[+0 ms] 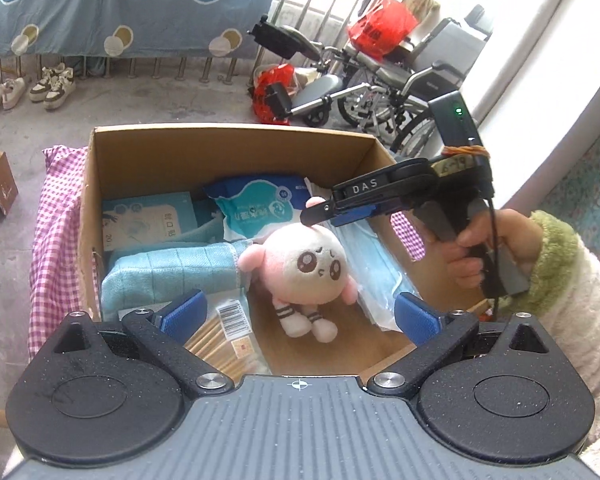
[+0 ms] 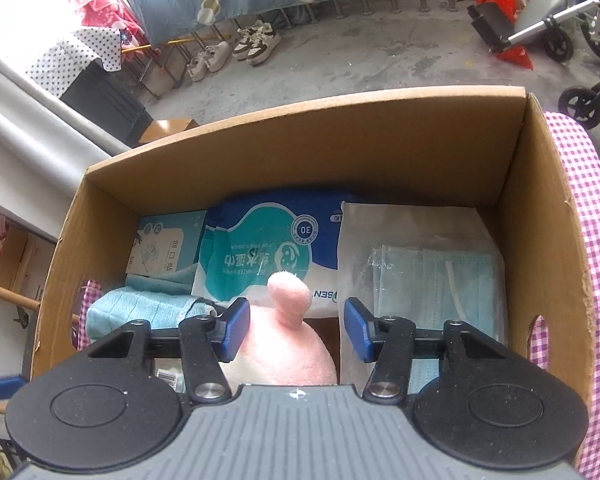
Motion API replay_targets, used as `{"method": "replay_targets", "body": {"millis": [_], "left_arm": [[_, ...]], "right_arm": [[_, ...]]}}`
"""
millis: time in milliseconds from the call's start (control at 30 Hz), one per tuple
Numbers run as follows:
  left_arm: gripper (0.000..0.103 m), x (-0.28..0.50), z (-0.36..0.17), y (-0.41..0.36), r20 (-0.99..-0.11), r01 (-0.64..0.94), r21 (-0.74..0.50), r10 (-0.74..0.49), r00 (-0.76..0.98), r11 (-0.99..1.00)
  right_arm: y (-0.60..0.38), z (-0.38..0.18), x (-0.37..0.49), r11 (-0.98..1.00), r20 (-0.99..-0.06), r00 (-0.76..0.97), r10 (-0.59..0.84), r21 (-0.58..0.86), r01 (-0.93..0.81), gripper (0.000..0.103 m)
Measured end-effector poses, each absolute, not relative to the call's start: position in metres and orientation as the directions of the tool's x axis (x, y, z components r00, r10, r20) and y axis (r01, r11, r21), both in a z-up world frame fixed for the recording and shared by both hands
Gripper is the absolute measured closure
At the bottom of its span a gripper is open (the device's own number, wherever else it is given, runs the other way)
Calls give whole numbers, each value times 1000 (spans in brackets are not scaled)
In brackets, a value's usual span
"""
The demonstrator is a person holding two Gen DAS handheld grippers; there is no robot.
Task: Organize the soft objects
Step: 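Withdraw the right gripper up from the box and move behind it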
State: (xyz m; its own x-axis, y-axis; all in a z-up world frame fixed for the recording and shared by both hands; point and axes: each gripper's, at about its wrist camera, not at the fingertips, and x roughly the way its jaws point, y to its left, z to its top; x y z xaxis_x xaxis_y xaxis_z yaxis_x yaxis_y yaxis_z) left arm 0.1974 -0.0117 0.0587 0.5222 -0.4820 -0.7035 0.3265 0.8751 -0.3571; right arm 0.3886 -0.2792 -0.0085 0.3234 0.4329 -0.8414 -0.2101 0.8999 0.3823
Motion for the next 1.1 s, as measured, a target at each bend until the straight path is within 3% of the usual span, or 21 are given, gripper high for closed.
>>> {"method": "replay_targets", "body": {"millis": [133,233,400,600,867,1100], "left_arm": [[2,187,56,0,-681,314,-381,-494,540,870],[3,187,51,6,-673,297,-403,-501,544,865],[2,188,48,14,-666,281,-416,-500,553,865],[2,187,48,16,-658,284,-414,-500,563,865],[3,183,47,18,-660,287,-419,-506,555,861],[2,180,47,19,-656,288,-426,-512,554,858]], "right_arm": [[-275,-11,390,892,-830,332,449,398,-212,82],[-265,1,377,903,-819,392,419,332,-271,89],[-233,36,337,875,-730,557,397,117,-470,90],[-205,34,315,809,-692,603,396,-48,-586,90],[-214,16,323,845,-727,581,366,-2,-535,90],[-256,11,366,909,-764,505,401,265,-321,90]]}}
